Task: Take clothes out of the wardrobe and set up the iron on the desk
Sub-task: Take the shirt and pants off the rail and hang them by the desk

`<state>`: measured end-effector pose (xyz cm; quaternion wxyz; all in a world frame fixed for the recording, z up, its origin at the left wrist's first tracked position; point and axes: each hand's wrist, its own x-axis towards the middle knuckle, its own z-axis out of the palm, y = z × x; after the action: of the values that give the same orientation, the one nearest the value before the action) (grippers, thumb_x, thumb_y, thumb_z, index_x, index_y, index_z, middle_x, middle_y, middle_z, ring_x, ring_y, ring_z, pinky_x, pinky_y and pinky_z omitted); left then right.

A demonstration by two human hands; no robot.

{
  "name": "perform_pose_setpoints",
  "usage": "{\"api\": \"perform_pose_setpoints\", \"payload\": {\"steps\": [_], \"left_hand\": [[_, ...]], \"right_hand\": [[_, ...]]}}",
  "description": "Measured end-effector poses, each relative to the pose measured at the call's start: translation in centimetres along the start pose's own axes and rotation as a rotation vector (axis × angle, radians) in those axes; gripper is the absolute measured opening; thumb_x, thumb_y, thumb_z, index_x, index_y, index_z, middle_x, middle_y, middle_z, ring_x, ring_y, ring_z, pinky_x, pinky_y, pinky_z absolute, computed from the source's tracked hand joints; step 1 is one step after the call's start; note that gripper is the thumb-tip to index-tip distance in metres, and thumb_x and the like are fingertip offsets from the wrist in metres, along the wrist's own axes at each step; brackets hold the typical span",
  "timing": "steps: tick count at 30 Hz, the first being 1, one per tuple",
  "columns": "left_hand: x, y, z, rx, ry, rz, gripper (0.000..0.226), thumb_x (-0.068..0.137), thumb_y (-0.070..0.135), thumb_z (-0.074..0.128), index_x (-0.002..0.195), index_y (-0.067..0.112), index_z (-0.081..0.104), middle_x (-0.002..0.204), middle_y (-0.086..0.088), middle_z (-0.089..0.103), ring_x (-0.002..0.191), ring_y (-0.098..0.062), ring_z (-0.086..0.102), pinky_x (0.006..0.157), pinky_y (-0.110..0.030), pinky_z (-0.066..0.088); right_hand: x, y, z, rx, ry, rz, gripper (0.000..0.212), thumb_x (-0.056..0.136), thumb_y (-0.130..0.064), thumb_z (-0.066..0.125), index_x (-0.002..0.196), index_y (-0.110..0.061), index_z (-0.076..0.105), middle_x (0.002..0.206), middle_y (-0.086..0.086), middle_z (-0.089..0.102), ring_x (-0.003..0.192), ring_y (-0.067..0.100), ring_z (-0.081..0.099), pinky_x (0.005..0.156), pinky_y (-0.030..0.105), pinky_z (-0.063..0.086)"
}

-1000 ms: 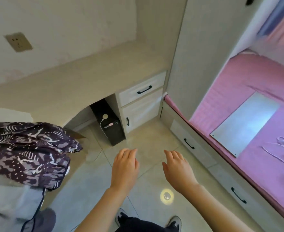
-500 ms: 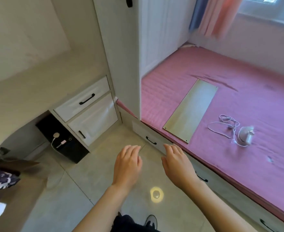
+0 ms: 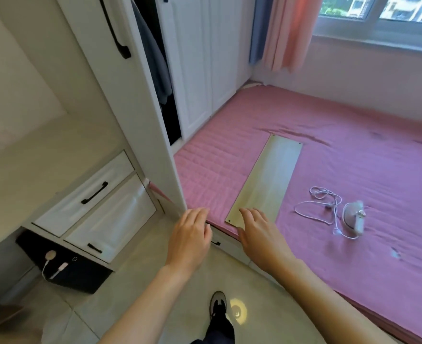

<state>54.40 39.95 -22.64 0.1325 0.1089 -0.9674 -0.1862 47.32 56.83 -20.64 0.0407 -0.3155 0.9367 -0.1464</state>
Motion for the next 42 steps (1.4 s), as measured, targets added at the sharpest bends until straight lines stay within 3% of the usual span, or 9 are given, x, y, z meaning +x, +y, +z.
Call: {"api": "perform_pose_setpoints", "payload": {"steps": [4, 16, 22, 28, 32, 42], "left_hand": [[5.2, -1.0, 0.6, -0.005, -0.018, -0.012, 0.039, 0.095, 0.020, 0.050, 0.133, 0.012, 0.053, 0.128, 0.001, 0.058, 0.122, -0.016, 0.048, 0.104, -0.028, 0.039], [18.9, -2.6, 2.0, 0.009, -0.017, -0.087, 0.040, 0.096, 0.022, 0.050, 0.135, 0.014, 0.050, 0.130, 0.002, 0.056, 0.120, -0.013, 0.047, 0.102, -0.026, 0.042], [25.2, -2.3, 2.4, 0.002, 0.039, -0.225, 0.042, 0.098, 0.025, 0.048, 0.138, 0.016, 0.045, 0.134, 0.002, 0.053, 0.123, -0.011, 0.046, 0.098, -0.020, 0.040], [30.9, -1.1, 2.2, 0.019, 0.139, -0.426, 0.041, 0.098, 0.024, 0.046, 0.138, 0.018, 0.044, 0.137, 0.002, 0.050, 0.122, -0.013, 0.047, 0.089, -0.017, 0.039], [34.2, -0.9, 1.6, 0.078, 0.226, -0.502, 0.037, 0.097, 0.027, 0.047, 0.134, 0.020, 0.049, 0.130, 0.002, 0.055, 0.114, -0.013, 0.052, 0.088, -0.021, 0.047], [43.2, -2.2, -2.7, 0.283, 0.448, -0.472, 0.037, 0.090, 0.017, 0.059, 0.127, 0.012, 0.058, 0.122, -0.003, 0.064, 0.114, -0.020, 0.057, 0.090, -0.031, 0.049]], "right_hand": [[6.2, 1.5, -1.0, -0.001, -0.038, -0.025, 0.045, 0.098, -0.027, 0.044, 0.138, -0.007, 0.039, 0.133, 0.010, 0.052, 0.128, 0.029, 0.042, 0.102, 0.038, 0.040], [21.8, 4.9, -3.0, -0.016, -0.055, -0.102, 0.048, 0.100, -0.032, 0.039, 0.142, -0.010, 0.033, 0.141, 0.007, 0.046, 0.132, 0.026, 0.038, 0.107, 0.035, 0.036], [29.1, 7.2, -4.0, -0.041, -0.056, -0.222, 0.045, 0.099, -0.032, 0.040, 0.138, -0.010, 0.039, 0.136, 0.007, 0.050, 0.126, 0.027, 0.045, 0.101, 0.037, 0.043], [35.7, 9.2, -6.4, -0.052, -0.051, -0.382, 0.043, 0.098, -0.028, 0.043, 0.136, -0.007, 0.042, 0.133, 0.009, 0.052, 0.124, 0.029, 0.046, 0.100, 0.036, 0.043], [39.4, 9.8, -8.4, -0.059, -0.036, -0.484, 0.044, 0.099, -0.027, 0.043, 0.137, -0.006, 0.041, 0.132, 0.010, 0.052, 0.124, 0.029, 0.046, 0.100, 0.036, 0.042], [48.6, 8.8, -13.4, -0.086, 0.048, -0.649, 0.040, 0.100, -0.023, 0.040, 0.135, -0.004, 0.041, 0.132, 0.012, 0.052, 0.129, 0.031, 0.042, 0.107, 0.037, 0.038]]}}
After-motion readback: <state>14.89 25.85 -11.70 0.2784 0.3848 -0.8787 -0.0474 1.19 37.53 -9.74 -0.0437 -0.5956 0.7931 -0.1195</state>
